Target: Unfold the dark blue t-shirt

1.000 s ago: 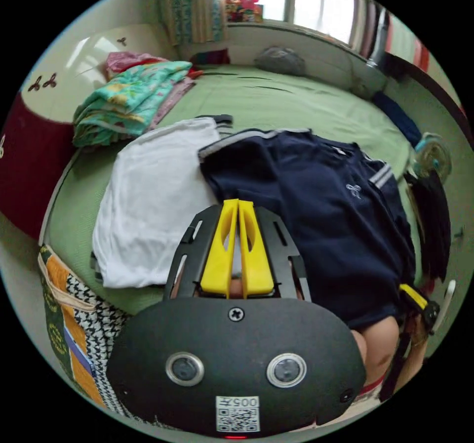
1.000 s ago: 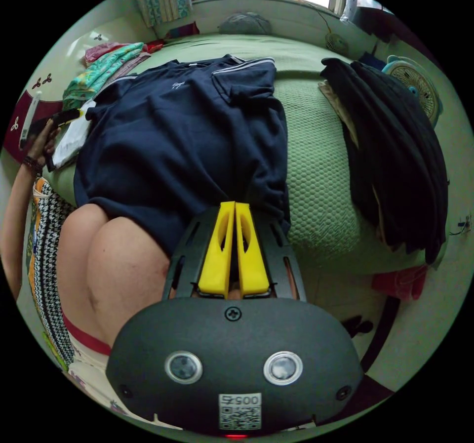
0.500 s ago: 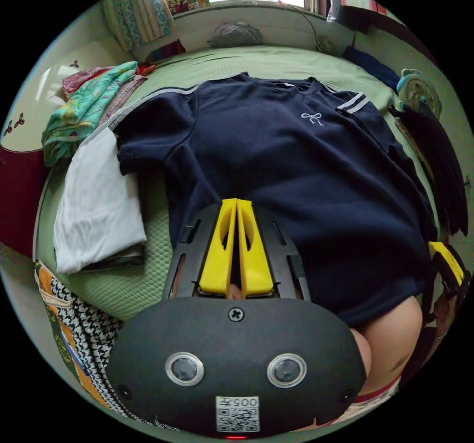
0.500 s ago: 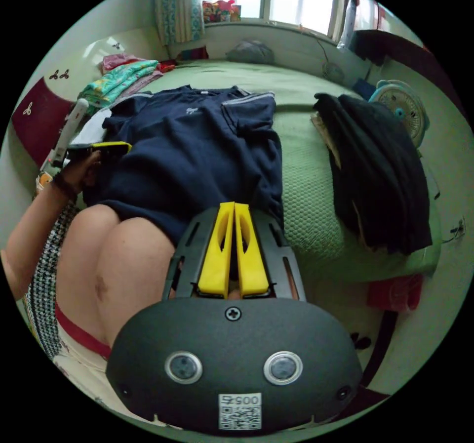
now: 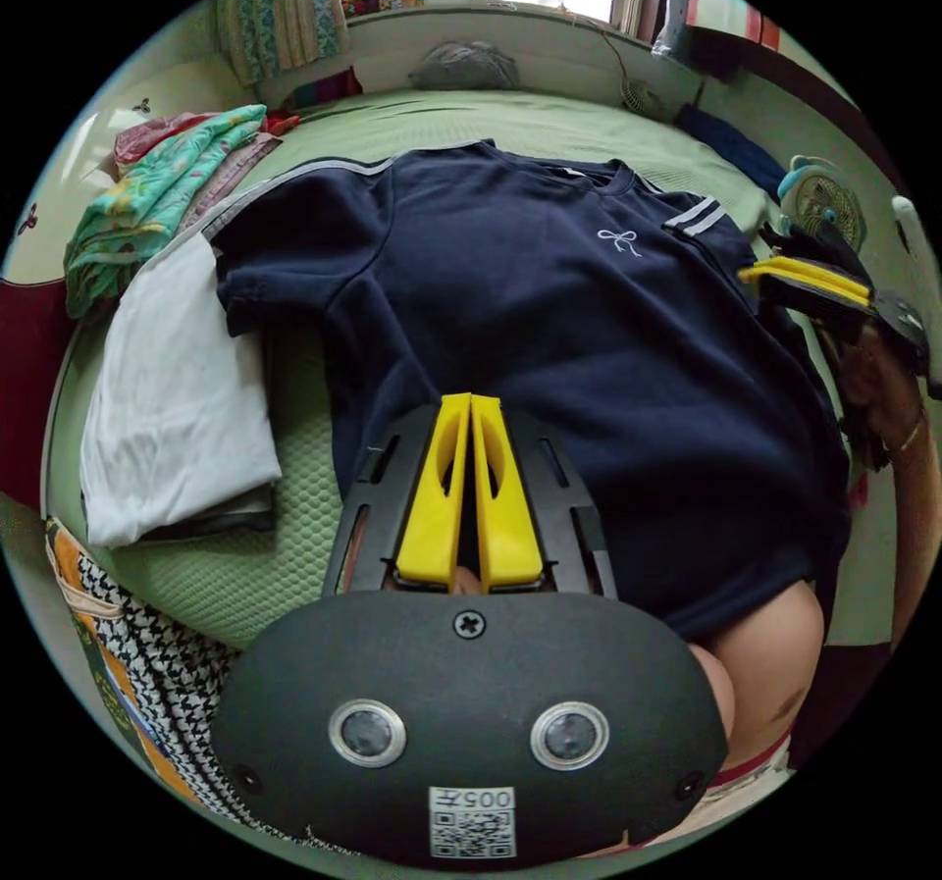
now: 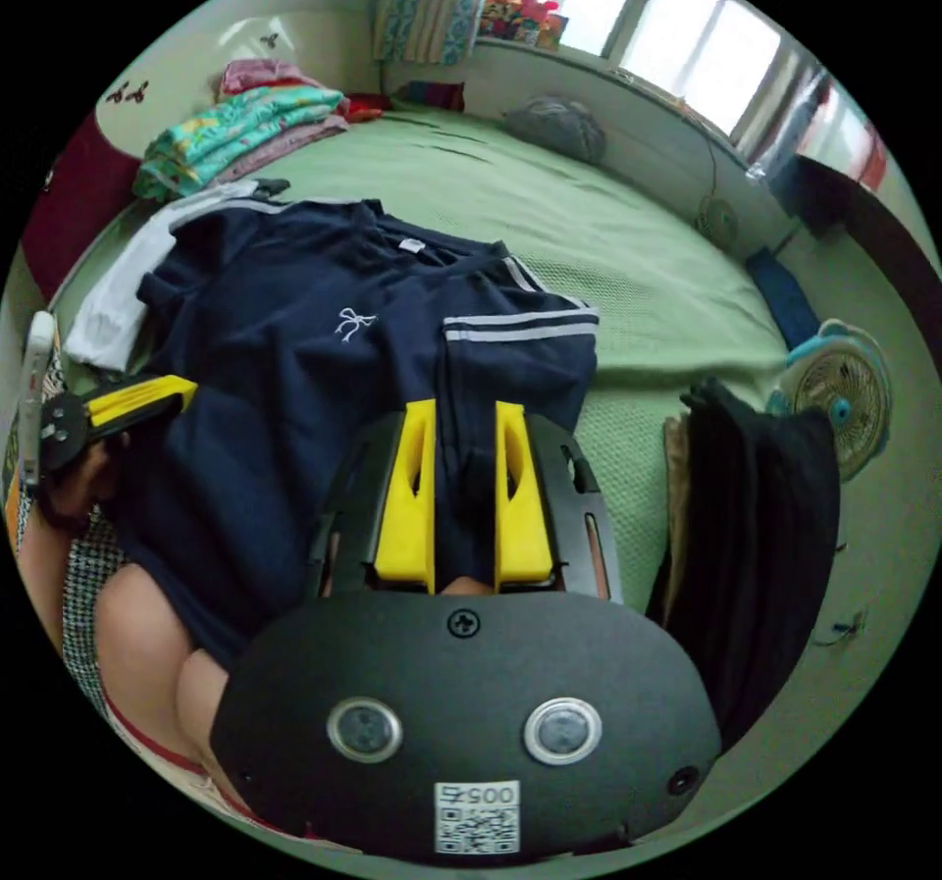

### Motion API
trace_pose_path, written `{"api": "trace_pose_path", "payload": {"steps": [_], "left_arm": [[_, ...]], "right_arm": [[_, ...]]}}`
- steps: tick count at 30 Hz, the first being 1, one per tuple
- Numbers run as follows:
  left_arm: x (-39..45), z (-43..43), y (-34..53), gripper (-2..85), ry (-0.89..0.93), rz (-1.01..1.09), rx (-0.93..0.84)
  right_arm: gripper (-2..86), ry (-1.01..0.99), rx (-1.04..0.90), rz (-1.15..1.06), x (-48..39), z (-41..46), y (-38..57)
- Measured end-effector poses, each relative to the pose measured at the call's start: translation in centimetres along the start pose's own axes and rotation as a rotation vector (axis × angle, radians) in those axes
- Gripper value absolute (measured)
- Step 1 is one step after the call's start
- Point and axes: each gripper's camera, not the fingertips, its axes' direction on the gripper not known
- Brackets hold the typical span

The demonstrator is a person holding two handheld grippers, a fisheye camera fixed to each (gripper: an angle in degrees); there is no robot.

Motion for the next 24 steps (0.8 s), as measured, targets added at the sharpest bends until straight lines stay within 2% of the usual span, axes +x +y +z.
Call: {"api": "trace_pose_path", "payload": {"steps": [3,11,15,19,21,24], "left_arm": [[-0.2,0.1,0.4,-0.6,0.019,-0.006,0.001],[-0.4,0.0,1.0,-0.6,0.042,0.013,-0.018],[-1.2,-0.1,1.6,-0.6,0.107,-0.026,-0.01],[-0.9,-0.3,2.1,-0.7,0.097,-0.023,-0.007],[-0.5,-0.6,2.5,-0.6,0.072,-0.009,-0.001],[-0.1,-0.9,3.0,-0.6,0.056,-0.011,0.008]], "right_arm": [[5.6,0.0,-0.075,-0.005,0.1,2.2,-1.1],[-1.1,-0.048,-0.013,0.223,4.3,0.1,-2.0],[-1.2,0.023,0.083,0.397,9.7,-3.0,-2.9],[-0.6,0.216,-0.02,0.609,16.6,-3.5,-2.5],[0.3,0.19,-0.029,0.627,18.1,-4.0,-1.6],[3.4,0.084,0.054,0.545,17.4,-5.4,-0.3]]}}
